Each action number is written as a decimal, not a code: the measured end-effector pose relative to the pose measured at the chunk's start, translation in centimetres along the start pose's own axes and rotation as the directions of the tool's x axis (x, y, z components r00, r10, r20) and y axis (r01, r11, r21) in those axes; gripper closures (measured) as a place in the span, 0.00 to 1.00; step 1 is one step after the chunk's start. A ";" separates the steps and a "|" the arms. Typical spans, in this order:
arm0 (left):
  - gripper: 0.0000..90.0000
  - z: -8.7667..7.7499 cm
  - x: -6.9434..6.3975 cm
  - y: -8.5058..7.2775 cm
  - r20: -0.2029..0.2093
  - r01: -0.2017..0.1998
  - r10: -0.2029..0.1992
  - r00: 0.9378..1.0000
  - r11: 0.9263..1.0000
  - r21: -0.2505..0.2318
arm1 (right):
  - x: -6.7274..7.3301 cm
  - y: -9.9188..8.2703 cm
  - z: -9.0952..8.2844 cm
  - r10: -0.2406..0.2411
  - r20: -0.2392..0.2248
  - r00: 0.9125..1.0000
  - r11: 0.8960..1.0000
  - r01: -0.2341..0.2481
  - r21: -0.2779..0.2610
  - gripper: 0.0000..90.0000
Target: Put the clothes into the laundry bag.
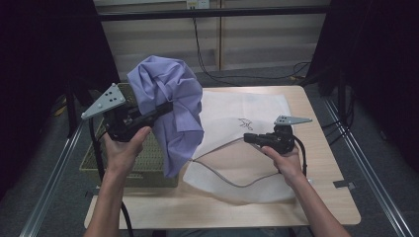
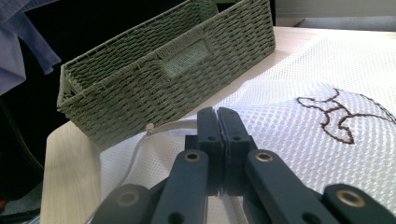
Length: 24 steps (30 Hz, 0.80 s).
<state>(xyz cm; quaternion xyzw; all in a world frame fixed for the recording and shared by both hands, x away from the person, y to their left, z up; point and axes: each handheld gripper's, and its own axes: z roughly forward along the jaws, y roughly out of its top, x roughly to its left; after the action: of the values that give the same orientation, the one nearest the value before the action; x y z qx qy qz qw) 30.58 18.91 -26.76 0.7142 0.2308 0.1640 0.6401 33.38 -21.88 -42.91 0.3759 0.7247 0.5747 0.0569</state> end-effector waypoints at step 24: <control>0.92 3.5 -3.2 -0.7 0.166 -0.001 -0.006 0.986 0.999 0.041 | -0.1 0.0 0.1 0.002 -0.008 1.000 1.000 -0.002 0.001 0.99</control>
<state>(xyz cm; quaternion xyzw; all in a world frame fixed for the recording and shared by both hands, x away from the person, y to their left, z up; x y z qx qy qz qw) 29.69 14.27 -27.72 0.7381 0.1808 0.0982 0.6425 33.50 -21.85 -42.95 0.3742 0.7250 0.5757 0.0532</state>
